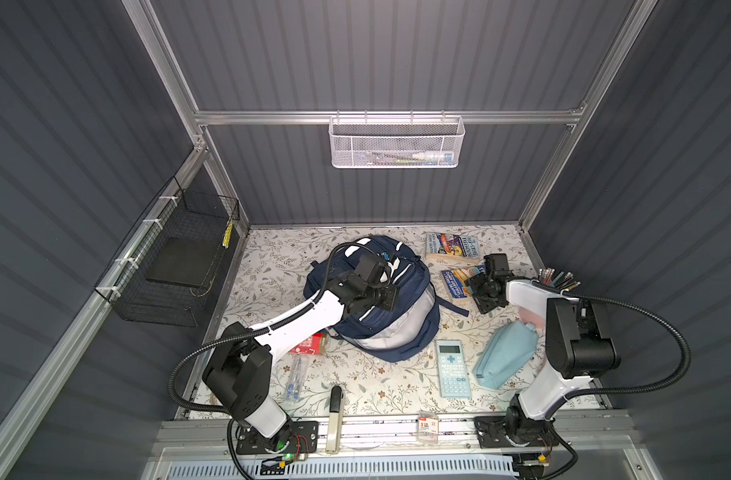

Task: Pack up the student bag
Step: 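Hold the flap open with the left gripper while the right grasps the 91-Storey book, then carry the 91-Storey Treehouse book into the open backpack with the right gripper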

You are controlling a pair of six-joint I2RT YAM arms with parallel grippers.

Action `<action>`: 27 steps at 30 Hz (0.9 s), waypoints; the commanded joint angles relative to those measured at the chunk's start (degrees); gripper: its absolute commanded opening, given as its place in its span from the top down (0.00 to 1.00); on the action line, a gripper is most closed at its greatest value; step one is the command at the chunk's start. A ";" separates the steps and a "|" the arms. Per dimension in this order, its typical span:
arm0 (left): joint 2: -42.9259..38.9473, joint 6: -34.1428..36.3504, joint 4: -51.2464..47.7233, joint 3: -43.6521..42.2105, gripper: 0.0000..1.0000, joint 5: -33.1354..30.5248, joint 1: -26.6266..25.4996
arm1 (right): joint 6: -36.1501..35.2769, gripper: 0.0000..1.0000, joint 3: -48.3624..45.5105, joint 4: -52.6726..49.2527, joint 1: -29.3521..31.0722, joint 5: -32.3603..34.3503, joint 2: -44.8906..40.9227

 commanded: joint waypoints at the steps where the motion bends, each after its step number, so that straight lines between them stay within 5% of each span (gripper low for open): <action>1: -1.75 -1.21 2.30 0.30 1.00 1.12 -0.02 | 0.31 0.62 -0.17 0.57 0.48 -0.39 1.28; 5: -2.48 -0.95 1.39 0.47 1.00 0.50 -0.02 | -0.79 0.93 -0.53 -1.03 2.03 1.69 -0.11; 8: -3.01 -0.35 -0.09 1.50 1.00 -0.56 0.02 | -3.59 1.00 0.00 -2.02 3.22 1.68 -1.19; 15: -3.03 0.47 -2.36 3.22 1.00 -2.12 0.12 | -7.75 1.00 -7.21 1.29 4.55 2.74 -11.35; 21: -2.05 0.39 -3.38 4.84 1.00 -2.25 0.35 | -19.34 1.00 -5.24 -3.81 4.69 6.68 -22.66; 27: -1.98 -0.59 -2.82 5.65 1.00 -0.31 0.97 | -27.65 1.00 -4.83 -6.95 5.17 -0.70 -31.95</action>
